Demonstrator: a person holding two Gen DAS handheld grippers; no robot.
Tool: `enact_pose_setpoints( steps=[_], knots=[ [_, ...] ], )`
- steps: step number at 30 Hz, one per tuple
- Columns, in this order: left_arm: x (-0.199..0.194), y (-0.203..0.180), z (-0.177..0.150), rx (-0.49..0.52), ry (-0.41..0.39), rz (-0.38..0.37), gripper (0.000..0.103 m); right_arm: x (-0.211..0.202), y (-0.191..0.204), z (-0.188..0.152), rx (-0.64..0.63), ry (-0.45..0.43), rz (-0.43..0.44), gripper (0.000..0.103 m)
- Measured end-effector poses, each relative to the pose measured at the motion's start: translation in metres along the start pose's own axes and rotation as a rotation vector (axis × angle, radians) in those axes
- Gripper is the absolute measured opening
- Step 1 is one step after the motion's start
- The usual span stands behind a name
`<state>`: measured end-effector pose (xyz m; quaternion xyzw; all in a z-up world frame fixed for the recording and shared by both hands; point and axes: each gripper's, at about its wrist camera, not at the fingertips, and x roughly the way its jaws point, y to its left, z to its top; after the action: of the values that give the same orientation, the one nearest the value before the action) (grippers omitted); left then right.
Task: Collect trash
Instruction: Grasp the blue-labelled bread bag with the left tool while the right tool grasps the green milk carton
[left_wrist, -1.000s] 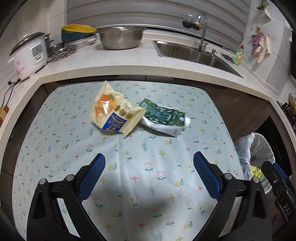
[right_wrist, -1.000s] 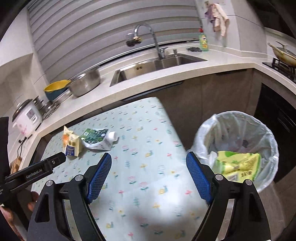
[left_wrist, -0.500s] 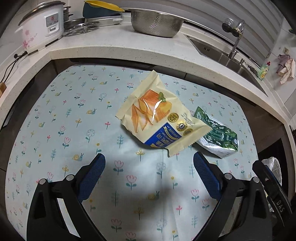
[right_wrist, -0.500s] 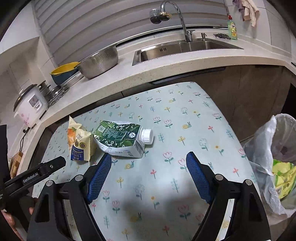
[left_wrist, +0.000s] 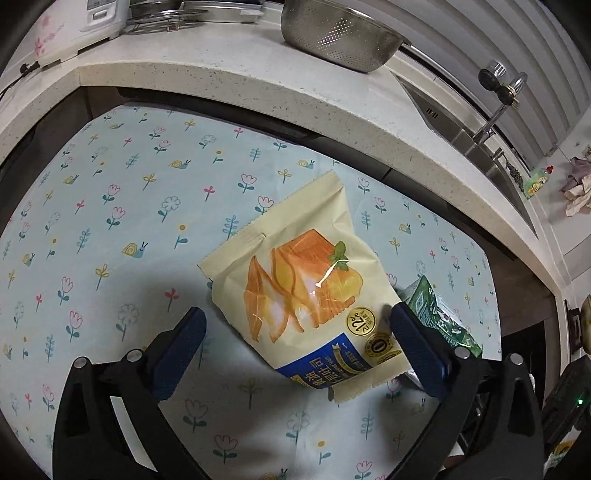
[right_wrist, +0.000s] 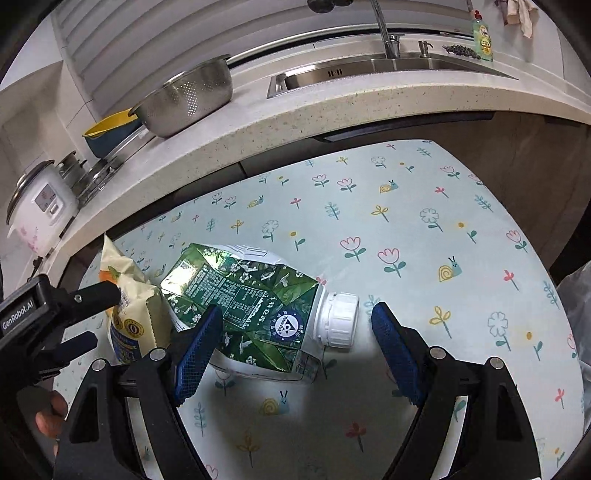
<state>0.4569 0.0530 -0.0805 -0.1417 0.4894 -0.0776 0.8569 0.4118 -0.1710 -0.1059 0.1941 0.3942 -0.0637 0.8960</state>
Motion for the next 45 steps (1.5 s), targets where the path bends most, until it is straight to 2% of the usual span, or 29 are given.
enact_pose_setpoints(
  steps=[1,4,9,14,16,18,19,20,27,35,45],
  knots=[
    [0.002,-0.002,0.001,0.003,0.000,0.002,0.096,0.001,0.000,0.000,0.003,-0.001,0.004,0.079],
    [0.007,-0.009,0.004,0.011,0.018,-0.011,0.095,0.002,-0.001,0.000,0.006,-0.007,0.020,0.071],
    [0.005,-0.021,0.005,0.024,-0.006,-0.034,0.095,-0.001,-0.005,0.000,0.027,-0.022,0.038,0.063],
    [0.015,-0.029,0.005,0.040,0.003,-0.008,0.093,-0.004,-0.010,0.000,0.045,-0.023,0.062,0.059],
    [0.020,-0.031,0.004,0.055,0.011,-0.008,0.080,-0.005,-0.010,0.000,0.042,-0.025,0.064,0.058],
    [0.021,-0.032,0.002,0.064,0.016,-0.020,0.073,-0.007,-0.011,0.000,0.048,-0.027,0.070,0.056],
    [0.020,-0.031,0.002,0.062,0.013,-0.018,0.065,-0.008,-0.012,0.000,0.055,-0.029,0.077,0.055],
    [0.019,-0.032,0.002,0.066,0.016,-0.019,0.061,-0.010,-0.012,0.000,0.056,-0.028,0.081,0.054],
    [0.008,-0.031,-0.007,0.073,0.025,-0.032,0.057,-0.024,-0.010,-0.008,0.036,-0.032,0.075,0.051],
    [-0.023,-0.033,-0.038,0.113,0.034,-0.043,0.057,-0.060,-0.019,-0.037,0.038,-0.006,0.062,0.051],
    [-0.070,-0.018,-0.113,0.200,0.091,-0.034,0.057,-0.132,-0.046,-0.102,0.059,0.049,0.042,0.051]
  ],
)
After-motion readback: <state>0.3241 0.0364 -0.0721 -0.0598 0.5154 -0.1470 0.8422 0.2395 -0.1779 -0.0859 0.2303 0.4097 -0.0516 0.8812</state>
